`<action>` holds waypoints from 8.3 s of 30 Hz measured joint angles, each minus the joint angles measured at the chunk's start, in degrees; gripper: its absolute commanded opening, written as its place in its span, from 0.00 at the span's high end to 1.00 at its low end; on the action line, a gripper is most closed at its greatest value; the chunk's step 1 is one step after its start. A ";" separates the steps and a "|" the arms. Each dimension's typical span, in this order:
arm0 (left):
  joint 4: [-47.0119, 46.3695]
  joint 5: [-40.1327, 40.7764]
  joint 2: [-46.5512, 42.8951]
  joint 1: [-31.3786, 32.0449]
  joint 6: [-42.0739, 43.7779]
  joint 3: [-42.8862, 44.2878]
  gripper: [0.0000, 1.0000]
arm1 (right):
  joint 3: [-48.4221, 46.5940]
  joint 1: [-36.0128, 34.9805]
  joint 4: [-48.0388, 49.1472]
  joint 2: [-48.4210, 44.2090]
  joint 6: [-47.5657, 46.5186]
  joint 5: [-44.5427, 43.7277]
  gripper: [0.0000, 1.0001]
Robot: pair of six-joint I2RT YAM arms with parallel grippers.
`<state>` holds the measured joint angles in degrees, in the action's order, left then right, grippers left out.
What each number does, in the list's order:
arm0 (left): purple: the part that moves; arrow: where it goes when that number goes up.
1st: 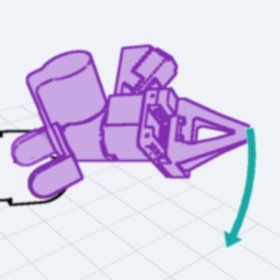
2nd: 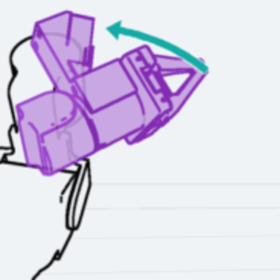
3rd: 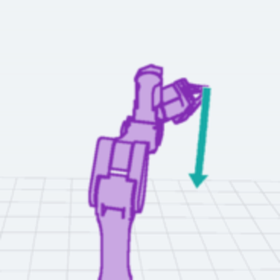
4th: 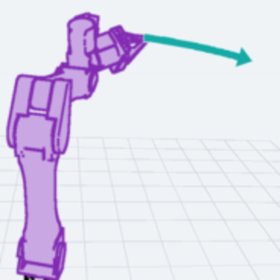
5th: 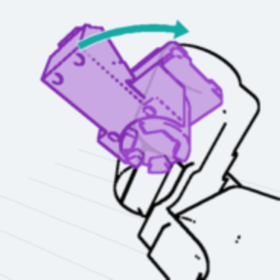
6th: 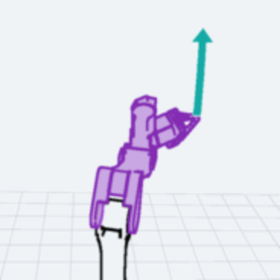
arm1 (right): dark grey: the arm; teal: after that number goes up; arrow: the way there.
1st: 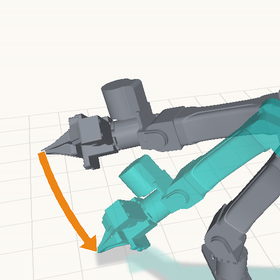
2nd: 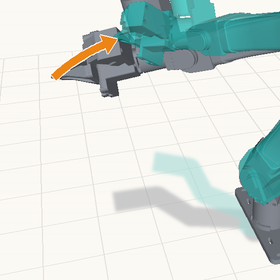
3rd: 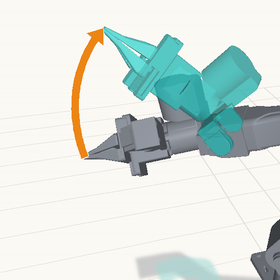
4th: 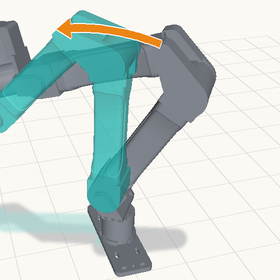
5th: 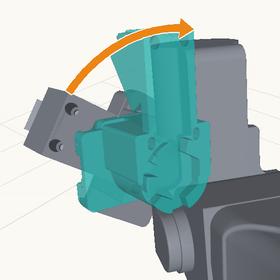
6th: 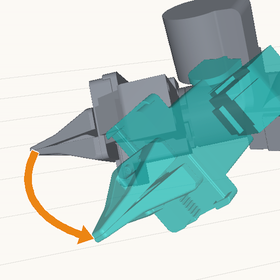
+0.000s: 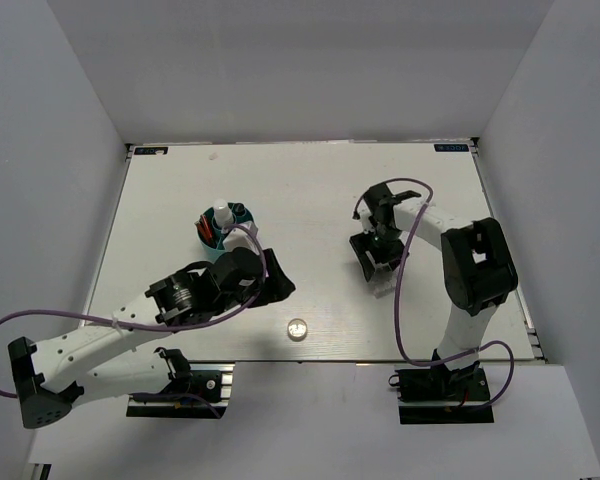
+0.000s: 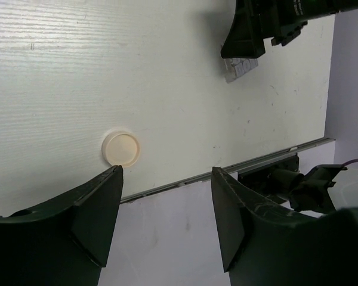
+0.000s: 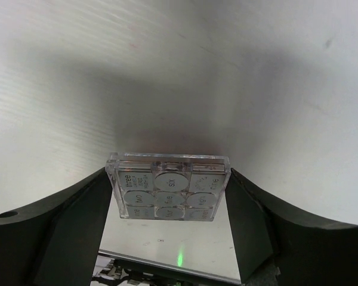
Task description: Organize the makeup
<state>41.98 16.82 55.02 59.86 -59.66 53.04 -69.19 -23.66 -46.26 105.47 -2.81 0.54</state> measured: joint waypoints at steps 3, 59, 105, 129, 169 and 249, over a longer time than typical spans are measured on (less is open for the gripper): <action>-1.20 -0.09 -1.29 0.00 1.49 0.20 0.30 | -3.65 0.02 -0.59 0.00 -3.76 3.74 0.76; -10.58 0.42 -5.81 0.26 19.19 24.15 0.31 | -16.52 -28.92 70.71 11.74 18.80 8.96 0.95; -10.75 0.63 -7.02 0.26 18.49 22.21 0.31 | -4.07 -30.36 82.01 9.14 12.83 5.22 0.20; -10.27 0.31 -6.86 0.26 17.00 21.38 0.32 | -4.44 -30.23 81.50 9.25 12.74 4.70 0.11; 10.43 -15.06 41.20 5.46 13.33 20.22 0.23 | 8.55 10.40 18.69 -23.76 -6.21 38.34 0.11; -5.35 -0.31 18.56 3.65 20.61 8.94 0.57 | 8.24 9.46 4.35 -18.32 -15.65 54.34 0.24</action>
<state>36.62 16.51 73.58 63.51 -39.05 61.98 -60.95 -14.20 -41.91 87.15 -18.46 54.87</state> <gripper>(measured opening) 0.620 0.775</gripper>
